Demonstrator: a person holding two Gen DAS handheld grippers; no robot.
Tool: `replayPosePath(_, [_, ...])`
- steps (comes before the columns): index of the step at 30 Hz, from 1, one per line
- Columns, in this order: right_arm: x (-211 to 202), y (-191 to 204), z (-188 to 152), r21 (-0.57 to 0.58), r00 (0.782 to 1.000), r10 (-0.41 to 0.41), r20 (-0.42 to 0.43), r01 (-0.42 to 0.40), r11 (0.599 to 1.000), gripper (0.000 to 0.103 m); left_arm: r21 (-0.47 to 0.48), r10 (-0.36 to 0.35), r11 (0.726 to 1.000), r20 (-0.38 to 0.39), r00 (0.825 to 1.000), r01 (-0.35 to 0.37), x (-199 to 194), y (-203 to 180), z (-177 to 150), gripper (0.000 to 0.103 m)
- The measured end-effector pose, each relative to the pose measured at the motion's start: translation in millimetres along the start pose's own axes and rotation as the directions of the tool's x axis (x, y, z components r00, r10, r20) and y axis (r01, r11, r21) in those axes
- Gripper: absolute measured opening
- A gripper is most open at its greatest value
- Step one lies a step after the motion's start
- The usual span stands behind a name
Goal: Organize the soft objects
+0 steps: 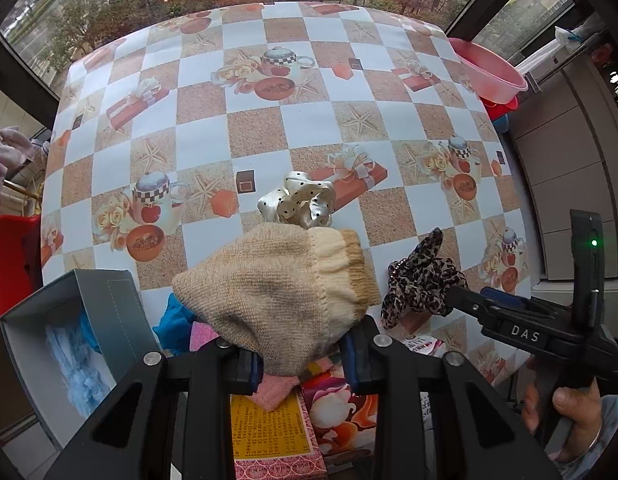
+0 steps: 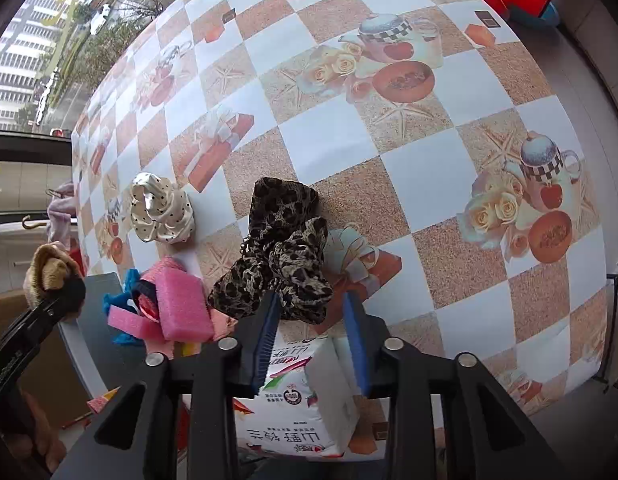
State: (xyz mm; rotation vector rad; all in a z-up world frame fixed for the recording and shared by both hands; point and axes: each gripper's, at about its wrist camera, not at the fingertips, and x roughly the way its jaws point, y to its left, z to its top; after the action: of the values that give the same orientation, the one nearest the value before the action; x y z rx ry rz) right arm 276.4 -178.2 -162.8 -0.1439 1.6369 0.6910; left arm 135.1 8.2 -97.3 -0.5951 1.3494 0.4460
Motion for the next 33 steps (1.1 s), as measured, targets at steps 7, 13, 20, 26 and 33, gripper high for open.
replayPosePath(7, [45,40,23,-0.138,1.0,-0.029,-0.012,0.027,0.99,0.087,0.019,0.016,1.0,0.006,1.0,-0.016,-17,-9,-15,0.033])
replayPosePath(13, [86,56,19,-0.205,0.982,-0.181,-0.06,0.165,0.965,0.046,0.061,0.015,0.998,0.007,1.0,-0.015,-26,-25,-28,0.033])
replayPosePath(20, [61,30,17,-0.137,0.995,-0.047,-0.087,0.035,0.99,0.035,0.114,0.009,0.993,0.004,1.0,-0.009,-33,-55,-47,0.033])
replayPosePath(26, [12,-7,5,-0.136,0.999,-0.008,-0.04,0.002,0.991,0.035,0.144,-0.008,0.989,-0.024,1.0,0.012,-32,-82,-75,0.033])
replayPosePath(33, [-21,-36,-30,-0.116,0.999,0.023,-0.036,-0.027,0.993,0.035,0.206,-0.039,0.977,-0.077,0.996,0.054,-25,-106,-112,0.033])
